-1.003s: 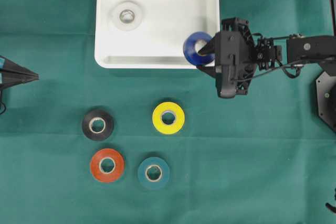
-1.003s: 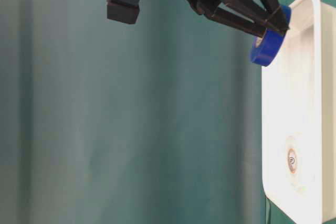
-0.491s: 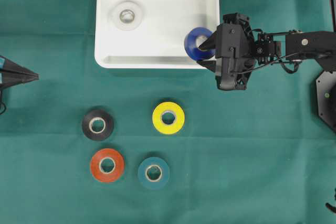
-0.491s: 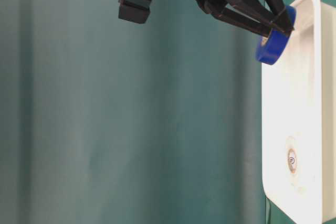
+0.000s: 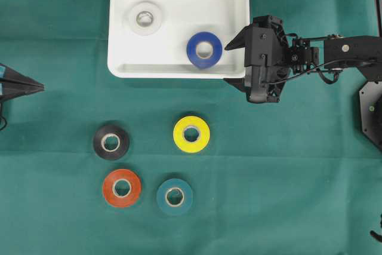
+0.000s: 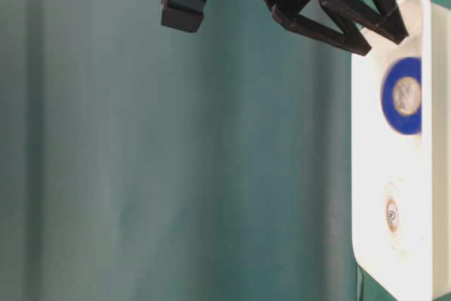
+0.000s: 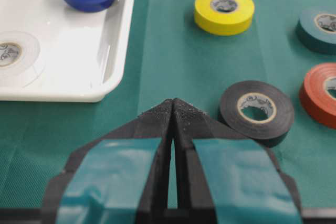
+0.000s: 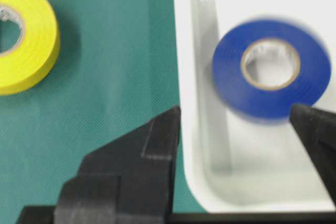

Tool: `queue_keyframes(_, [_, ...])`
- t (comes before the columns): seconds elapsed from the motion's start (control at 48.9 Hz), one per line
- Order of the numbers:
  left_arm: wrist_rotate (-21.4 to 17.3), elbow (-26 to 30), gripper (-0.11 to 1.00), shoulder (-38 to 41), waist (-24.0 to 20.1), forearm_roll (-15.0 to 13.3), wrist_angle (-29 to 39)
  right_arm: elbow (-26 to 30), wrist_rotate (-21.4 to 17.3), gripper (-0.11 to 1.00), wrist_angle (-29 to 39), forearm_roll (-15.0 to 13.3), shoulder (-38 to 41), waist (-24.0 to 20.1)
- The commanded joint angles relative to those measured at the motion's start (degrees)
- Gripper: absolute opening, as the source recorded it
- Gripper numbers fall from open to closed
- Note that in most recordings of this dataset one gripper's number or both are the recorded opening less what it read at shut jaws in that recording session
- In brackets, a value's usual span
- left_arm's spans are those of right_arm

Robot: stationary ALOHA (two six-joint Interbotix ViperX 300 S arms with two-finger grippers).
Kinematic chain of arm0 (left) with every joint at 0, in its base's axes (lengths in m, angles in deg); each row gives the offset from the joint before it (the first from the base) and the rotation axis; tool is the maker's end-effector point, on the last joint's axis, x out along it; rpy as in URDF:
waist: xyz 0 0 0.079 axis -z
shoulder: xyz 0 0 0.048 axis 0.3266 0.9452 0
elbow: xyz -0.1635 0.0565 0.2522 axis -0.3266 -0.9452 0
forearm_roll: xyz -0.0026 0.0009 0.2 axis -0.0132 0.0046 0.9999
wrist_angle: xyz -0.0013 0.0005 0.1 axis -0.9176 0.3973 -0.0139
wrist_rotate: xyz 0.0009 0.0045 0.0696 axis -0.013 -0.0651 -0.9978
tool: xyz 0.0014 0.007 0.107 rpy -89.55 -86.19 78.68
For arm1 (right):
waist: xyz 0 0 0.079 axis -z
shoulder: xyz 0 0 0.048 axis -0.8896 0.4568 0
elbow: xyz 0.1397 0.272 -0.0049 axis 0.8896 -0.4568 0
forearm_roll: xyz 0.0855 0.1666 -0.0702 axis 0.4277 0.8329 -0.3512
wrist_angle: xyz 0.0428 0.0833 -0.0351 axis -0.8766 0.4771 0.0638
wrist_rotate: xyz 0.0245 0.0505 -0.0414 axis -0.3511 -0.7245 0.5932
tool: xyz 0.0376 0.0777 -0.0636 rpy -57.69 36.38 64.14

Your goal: Put the tape into the white case with the right arm.

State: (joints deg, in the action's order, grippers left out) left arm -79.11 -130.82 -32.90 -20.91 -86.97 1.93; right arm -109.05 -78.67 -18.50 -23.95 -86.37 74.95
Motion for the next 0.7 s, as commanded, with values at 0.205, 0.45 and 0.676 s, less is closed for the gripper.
queue_keyframes(0.205, [0.00,0.62,0.00,0.44,-0.09,-0.09,-0.53,-4.13,0.00,0.50,0.26,-0.09,-5.10,0.18])
queue_keyframes(0.45, [0.00,0.62,0.00,0.44,-0.09,-0.09,-0.53,-13.18,0.00,0.50,-0.18,-0.09,-15.91,0.09])
queue_keyframes(0.676, [0.00,0.62,0.00,0.44,-0.09,-0.09,-0.53,-21.62,-0.26,0.50,0.09,0.26,-29.53,0.18])
